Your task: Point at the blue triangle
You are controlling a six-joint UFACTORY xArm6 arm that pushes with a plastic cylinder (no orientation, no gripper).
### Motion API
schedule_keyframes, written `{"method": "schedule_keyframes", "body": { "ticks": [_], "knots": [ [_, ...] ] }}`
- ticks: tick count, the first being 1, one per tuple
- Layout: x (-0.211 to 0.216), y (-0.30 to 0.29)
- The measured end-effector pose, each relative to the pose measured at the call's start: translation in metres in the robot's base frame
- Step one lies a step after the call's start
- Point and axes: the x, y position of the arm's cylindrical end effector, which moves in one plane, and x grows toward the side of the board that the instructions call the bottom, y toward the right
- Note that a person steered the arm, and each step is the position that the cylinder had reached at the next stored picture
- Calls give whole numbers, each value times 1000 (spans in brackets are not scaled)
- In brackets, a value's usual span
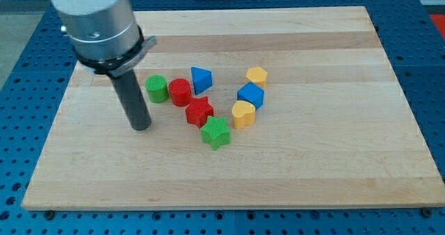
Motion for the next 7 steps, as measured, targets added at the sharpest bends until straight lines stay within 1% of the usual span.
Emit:
{"method": "schedule_keyframes", "body": {
  "ticks": [1,2,5,7],
  "knots": [
    [-46,0],
    [-70,10],
    [-81,24],
    [-82,-13]
  ]
}}
